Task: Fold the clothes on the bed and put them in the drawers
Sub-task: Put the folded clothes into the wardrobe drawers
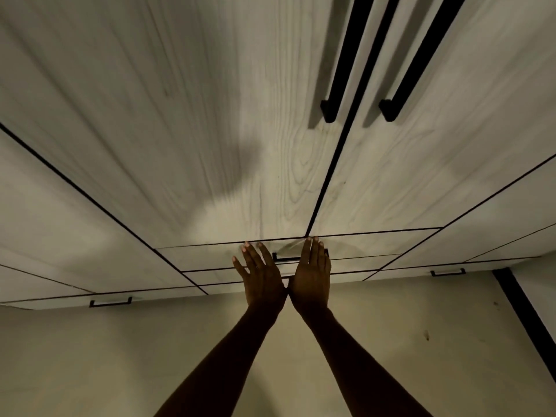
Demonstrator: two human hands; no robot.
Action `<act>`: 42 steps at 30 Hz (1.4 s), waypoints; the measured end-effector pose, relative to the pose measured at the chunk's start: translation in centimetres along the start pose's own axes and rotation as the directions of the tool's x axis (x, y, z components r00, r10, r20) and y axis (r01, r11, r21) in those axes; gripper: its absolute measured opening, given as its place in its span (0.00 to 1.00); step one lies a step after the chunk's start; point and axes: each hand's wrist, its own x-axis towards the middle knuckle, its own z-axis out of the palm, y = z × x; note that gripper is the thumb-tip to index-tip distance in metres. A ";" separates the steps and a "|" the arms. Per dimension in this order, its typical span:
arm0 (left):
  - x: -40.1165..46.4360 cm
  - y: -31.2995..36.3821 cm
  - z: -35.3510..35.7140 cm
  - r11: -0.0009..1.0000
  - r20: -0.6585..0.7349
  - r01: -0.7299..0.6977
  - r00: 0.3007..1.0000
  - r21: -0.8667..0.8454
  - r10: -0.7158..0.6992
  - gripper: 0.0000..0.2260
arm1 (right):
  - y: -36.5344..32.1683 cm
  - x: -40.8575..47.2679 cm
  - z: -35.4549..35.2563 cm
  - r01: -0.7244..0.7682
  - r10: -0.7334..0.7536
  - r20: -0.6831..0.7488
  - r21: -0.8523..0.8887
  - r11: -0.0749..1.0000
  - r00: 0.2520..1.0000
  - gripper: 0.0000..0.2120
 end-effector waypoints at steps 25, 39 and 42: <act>-6.0 4.9 -18.0 0.409 -0.238 -0.911 0.387 0.047 0.891 0.15 | 2.8 -12.3 -21.2 -0.534 0.516 -0.171 -0.084 0.841 0.840 0.33; -28.1 16.3 -19.9 -0.003 0.014 -1.000 -0.002 0.031 1.000 0.21 | 8.6 -36.6 -29.6 -0.875 0.801 -0.393 -0.022 0.483 0.452 0.30; -34.2 17.8 -19.3 -0.120 0.041 -0.990 -0.117 0.081 0.992 0.20 | 8.0 -42.6 -30.5 -0.925 0.840 -0.424 0.015 0.379 0.337 0.29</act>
